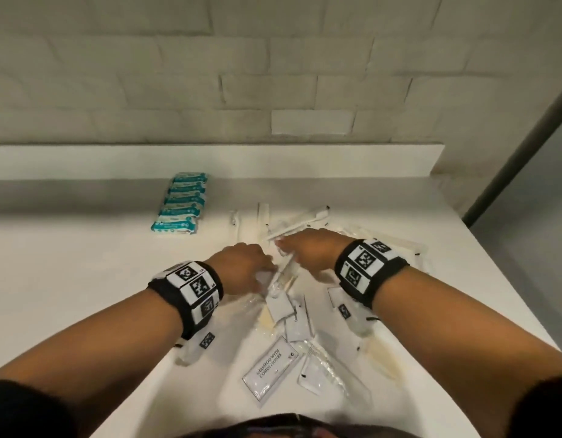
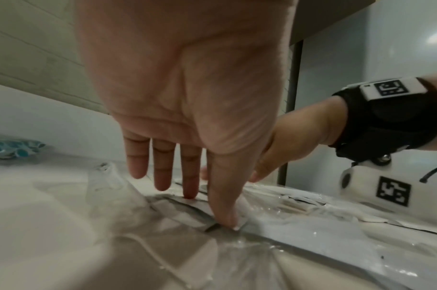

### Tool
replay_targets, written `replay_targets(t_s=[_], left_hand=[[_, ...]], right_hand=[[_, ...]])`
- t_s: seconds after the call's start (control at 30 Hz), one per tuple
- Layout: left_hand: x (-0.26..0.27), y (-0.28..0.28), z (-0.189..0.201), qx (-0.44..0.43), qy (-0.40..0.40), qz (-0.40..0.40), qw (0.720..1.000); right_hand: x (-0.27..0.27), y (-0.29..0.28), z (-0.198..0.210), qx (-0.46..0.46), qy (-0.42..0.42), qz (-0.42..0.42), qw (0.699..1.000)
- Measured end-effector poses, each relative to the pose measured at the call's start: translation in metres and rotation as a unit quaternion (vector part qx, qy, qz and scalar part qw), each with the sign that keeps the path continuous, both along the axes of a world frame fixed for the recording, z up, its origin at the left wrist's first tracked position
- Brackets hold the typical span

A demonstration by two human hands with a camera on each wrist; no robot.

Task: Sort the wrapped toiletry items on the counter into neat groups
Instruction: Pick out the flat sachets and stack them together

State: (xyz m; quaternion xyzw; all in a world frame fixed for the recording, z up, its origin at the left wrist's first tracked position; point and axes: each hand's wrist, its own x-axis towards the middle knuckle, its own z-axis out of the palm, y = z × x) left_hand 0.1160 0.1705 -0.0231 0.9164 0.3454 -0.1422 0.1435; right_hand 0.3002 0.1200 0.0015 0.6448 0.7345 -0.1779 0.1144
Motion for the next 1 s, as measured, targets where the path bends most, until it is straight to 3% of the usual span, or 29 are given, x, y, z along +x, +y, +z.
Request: replay_targets(t_s=[0.13, 0.37, 0.5, 0.63, 0.7, 0.8, 0.9, 1.0], left_hand=[[-0.008, -0.002, 0.000, 0.046, 0.010, 0.048, 0.998], [0.005, -0.013, -0.004, 0.049, -0.056, 0.086, 0.994], [0.019, -0.029, 0.000, -0.012, -0.068, -0.006, 0.998], [0.033, -0.054, 0.002, -0.017, -0.066, -0.092, 0.993], [0.038, -0.064, 0.006, 0.005, -0.043, -0.073, 0.996], [0.035, -0.074, 0.019, 0.030, 0.097, -0.025, 0.995], [0.026, -0.087, 0.021, 0.010, 0.224, -0.030, 0.974], [0.021, -0.102, 0.011, -0.008, 0.218, -0.008, 0.976]], right_hand=[[0.014, 0.024, -0.006, 0.023, -0.082, 0.009, 0.996], [0.012, 0.060, -0.033, 0.022, -0.037, -0.157, 0.987], [0.015, 0.062, -0.030, 0.002, -0.046, -0.170, 0.984], [0.022, 0.052, -0.023, -0.025, -0.055, -0.138, 0.989], [0.034, 0.046, -0.011, 0.025, 0.009, -0.149, 0.988], [0.060, 0.019, 0.024, 0.101, 0.077, -0.140, 0.982], [0.077, -0.020, 0.041, -0.016, 0.065, -0.118, 0.991], [0.074, -0.053, 0.024, -0.087, -0.017, -0.086, 0.992]])
